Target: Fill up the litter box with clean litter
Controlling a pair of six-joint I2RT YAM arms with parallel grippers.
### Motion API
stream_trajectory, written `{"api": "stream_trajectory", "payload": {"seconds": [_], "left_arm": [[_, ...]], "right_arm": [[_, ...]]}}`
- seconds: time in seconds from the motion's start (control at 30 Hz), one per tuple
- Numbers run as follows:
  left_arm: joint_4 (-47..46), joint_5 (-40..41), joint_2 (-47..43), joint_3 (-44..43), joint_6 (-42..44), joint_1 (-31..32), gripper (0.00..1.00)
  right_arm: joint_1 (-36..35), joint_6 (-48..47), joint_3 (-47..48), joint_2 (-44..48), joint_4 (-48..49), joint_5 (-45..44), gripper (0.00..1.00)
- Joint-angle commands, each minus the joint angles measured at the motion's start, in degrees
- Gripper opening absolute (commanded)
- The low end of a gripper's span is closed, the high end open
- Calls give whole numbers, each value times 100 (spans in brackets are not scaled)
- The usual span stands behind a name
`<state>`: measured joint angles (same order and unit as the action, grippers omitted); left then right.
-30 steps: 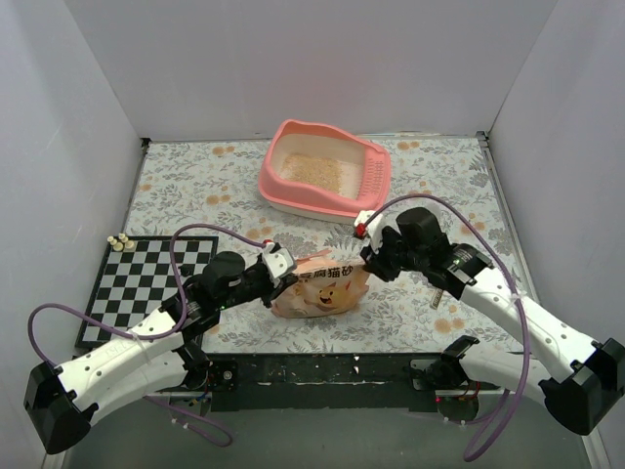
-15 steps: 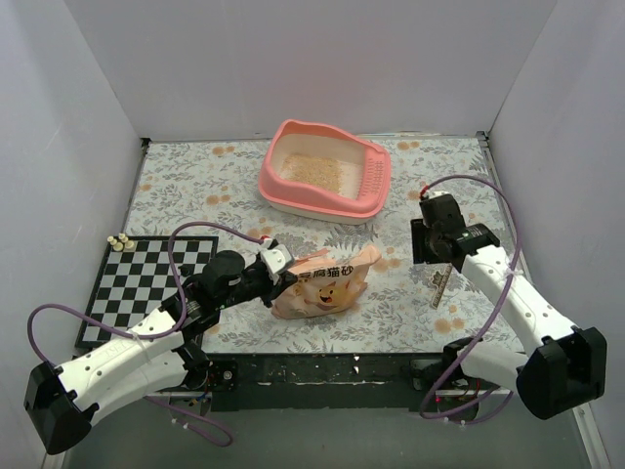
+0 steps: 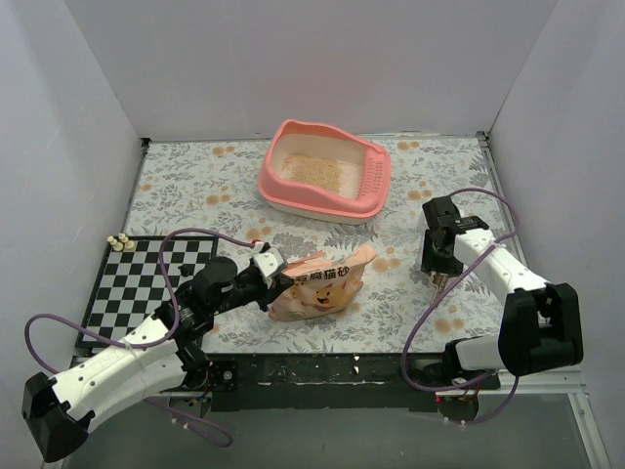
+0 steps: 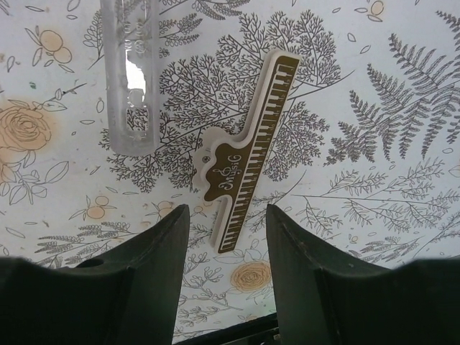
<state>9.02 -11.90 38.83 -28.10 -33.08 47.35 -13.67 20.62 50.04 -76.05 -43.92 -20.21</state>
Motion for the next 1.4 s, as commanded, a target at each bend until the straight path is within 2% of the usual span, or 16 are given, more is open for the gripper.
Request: {"api": "stream_trajectory", "payload": {"seconds": [0.0, 0.3, 0.43, 0.7, 0.77, 0.8, 0.93, 1.1, 1.37], "left_arm": [[-497, -31, -279, -91, -84, -33, 0], [-497, -32, -218, -91, -111, -33, 0], [-489, -5, -209, -91, -111, -24, 0], [-497, -23, -183, -82, -111, -33, 0], [-497, -23, -174, -82, -128, -33, 0], [-497, -23, -156, -82, -128, -33, 0], [-515, -14, -148, -64, -111, -33, 1], [-489, -5, -130, -91, -111, -24, 12], [-453, 74, -130, -99, -120, -33, 18]], "right_arm": [[66, 293, -126, -182, 313, -133, 54], [119, 311, -284, -700, 709, -150, 52], [128, 320, -284, -815, 780, -142, 47], [137, 276, -372, -806, 842, -168, 24], [137, 258, -372, -797, 833, -203, 14], [137, 241, -372, -780, 815, -238, 2], [137, 214, -390, -631, 762, -378, 1], [137, 144, -293, -244, 657, -536, 1], [128, 65, -337, -6, 586, -449, 1]]}}
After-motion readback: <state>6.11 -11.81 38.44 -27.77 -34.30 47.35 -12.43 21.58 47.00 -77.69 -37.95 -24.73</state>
